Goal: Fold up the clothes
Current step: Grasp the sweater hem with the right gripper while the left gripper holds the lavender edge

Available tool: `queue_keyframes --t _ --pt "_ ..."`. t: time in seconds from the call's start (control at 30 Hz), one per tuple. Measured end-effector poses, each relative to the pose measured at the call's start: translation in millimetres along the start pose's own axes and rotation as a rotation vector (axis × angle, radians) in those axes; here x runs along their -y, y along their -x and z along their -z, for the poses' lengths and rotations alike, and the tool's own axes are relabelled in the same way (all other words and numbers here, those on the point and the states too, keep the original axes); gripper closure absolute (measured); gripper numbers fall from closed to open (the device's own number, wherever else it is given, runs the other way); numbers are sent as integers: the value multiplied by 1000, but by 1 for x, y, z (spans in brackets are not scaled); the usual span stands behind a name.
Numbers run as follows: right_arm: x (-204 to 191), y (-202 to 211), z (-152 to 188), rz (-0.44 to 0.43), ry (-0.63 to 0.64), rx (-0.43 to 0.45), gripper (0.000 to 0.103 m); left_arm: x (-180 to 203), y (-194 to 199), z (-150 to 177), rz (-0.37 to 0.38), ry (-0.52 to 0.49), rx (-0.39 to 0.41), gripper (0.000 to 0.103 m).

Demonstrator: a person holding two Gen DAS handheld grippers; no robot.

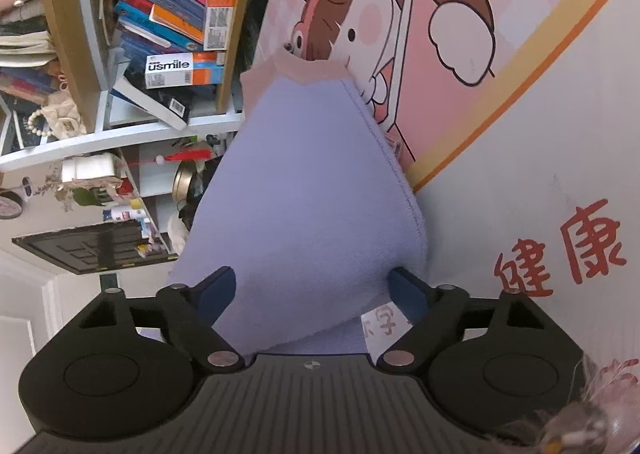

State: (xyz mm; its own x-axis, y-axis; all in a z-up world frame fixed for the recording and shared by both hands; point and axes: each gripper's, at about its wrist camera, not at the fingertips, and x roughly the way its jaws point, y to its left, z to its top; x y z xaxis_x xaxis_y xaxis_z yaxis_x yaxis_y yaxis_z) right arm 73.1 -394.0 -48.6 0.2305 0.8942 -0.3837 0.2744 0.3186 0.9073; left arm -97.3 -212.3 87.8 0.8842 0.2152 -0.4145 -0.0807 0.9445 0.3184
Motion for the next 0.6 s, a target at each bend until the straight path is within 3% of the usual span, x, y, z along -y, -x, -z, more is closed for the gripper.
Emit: queue_keyframes --t 0.17,0.23,0.3,0.37,0.5,0.6 --pt "8 -13 -1 -13 -78 1 33 0 5 3 -4 -5 -6 97" --pt "12 -20 -1 -6 -110 -9 61 0 6 4 -6 -6 -9 97" --pt "12 -22 -1 -1 -101 -17 81 0 8 4 -6 -4 -5 97" --pt "7 -14 -5 -27 -58 -2 93 -2 12 0 5 13 24 98" --pt "-17 31 -24 -214 22 132 95 -2 25 -24 80 54 144 98" --pt "-55 81 -39 -421 133 272 96 -1 41 -49 220 91 313 98"
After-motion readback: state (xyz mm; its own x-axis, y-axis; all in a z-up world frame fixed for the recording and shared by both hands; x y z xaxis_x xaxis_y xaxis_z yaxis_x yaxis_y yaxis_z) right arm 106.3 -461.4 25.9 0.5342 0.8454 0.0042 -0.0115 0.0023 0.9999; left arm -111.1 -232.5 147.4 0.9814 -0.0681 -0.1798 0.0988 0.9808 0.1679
